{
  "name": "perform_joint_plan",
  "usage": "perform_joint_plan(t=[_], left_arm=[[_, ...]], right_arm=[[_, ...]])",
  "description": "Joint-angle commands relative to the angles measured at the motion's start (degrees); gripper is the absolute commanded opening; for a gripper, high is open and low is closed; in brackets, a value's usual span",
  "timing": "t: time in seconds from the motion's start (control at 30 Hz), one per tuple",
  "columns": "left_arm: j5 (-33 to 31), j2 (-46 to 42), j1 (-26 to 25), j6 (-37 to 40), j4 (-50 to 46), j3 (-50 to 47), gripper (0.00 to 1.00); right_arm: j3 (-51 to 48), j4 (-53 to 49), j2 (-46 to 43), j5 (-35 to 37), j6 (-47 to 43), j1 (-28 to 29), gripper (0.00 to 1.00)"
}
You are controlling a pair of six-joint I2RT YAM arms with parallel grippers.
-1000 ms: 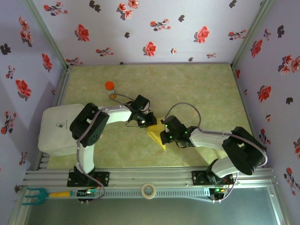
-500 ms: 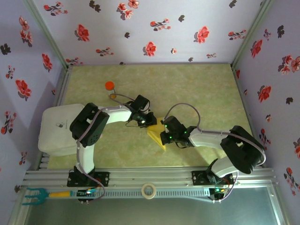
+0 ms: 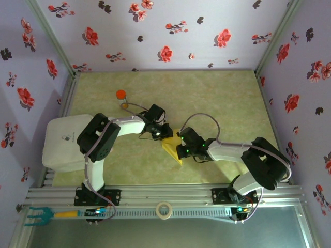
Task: Fold a paper plane with a square sheet of paper (pick it up from the middle)
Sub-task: Third fold the triangle at the center of the table.
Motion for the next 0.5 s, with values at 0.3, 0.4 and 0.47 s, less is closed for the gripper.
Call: perform_joint_plan(t=[0.3, 0.4, 0.47], left_arm=[[-6.88, -7.93, 0.41, 0.82, -4.3, 2.31, 0.26], [-7.74, -11.55, 0.41, -0.41, -3.13, -0.37, 0.27], [-7.79, -13.83, 0.41, -1.71, -1.4, -3.18, 0.24]], right_arm=[[0.98, 0.18, 1.79, 1.05, 1.63, -0.56, 0.0], [1.41, 0.67, 2.34, 0.87, 2.21, -0.86, 0.0], [1.84, 0.88, 2.75, 0.78, 2.35, -0.99, 0.0]])
